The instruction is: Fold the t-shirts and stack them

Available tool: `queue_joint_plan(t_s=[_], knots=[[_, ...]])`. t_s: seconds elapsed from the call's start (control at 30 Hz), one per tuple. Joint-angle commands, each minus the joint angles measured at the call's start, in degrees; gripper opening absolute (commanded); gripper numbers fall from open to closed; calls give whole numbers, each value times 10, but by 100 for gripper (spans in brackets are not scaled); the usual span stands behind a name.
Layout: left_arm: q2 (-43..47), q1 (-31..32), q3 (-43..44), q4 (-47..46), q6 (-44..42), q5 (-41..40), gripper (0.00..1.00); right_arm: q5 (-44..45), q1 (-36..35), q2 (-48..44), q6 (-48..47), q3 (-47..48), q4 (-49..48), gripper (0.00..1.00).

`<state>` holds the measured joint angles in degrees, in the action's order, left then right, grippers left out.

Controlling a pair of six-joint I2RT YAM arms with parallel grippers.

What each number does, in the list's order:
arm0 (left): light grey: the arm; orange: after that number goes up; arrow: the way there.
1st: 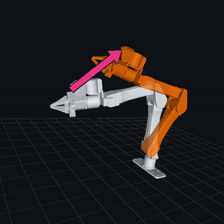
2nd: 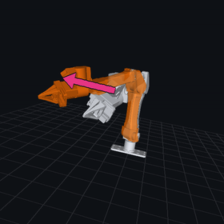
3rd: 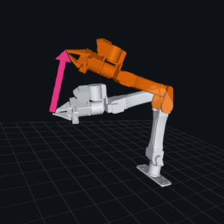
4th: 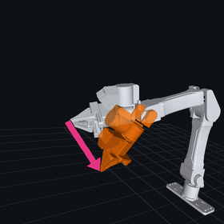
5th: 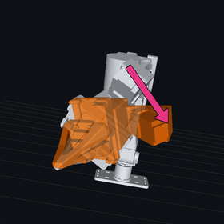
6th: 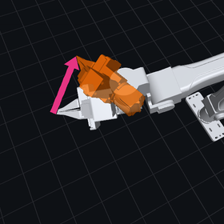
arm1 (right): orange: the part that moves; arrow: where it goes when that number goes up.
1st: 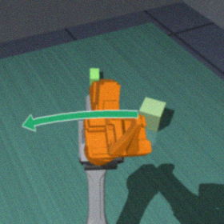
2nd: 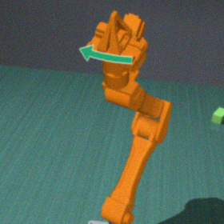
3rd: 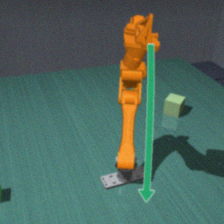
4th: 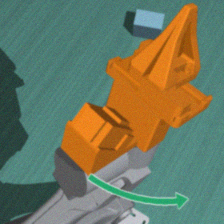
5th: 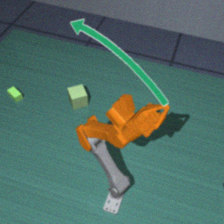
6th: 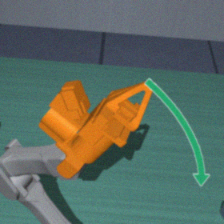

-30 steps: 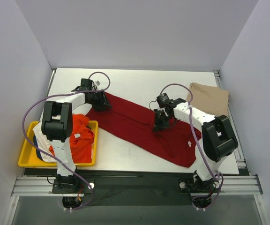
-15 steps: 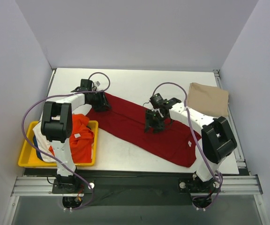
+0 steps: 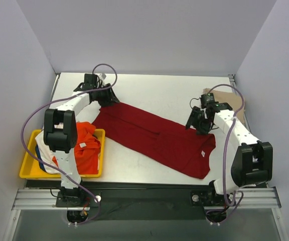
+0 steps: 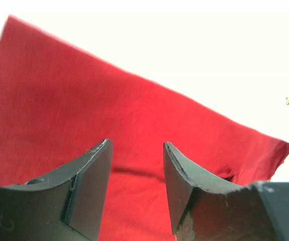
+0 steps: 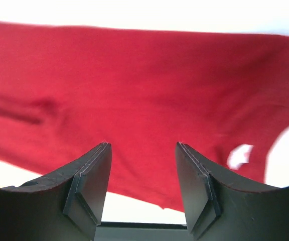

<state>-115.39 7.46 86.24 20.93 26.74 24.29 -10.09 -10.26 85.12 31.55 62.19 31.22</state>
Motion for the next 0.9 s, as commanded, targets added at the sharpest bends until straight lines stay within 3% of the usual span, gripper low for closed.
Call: queue_joint_plan(t_s=[0.0, 0.5, 0.87], knots=[[-25, 4, 58, -18, 8, 7, 55, 54, 50, -2, -12, -15, 46, 54], [-120, -1, 102, -64, 31, 38, 55, 114, 141, 156, -32, 27, 38, 49], [-138, -14, 104, -40, 27, 15, 55, 140, 185, 163, -37, 9, 54, 47]])
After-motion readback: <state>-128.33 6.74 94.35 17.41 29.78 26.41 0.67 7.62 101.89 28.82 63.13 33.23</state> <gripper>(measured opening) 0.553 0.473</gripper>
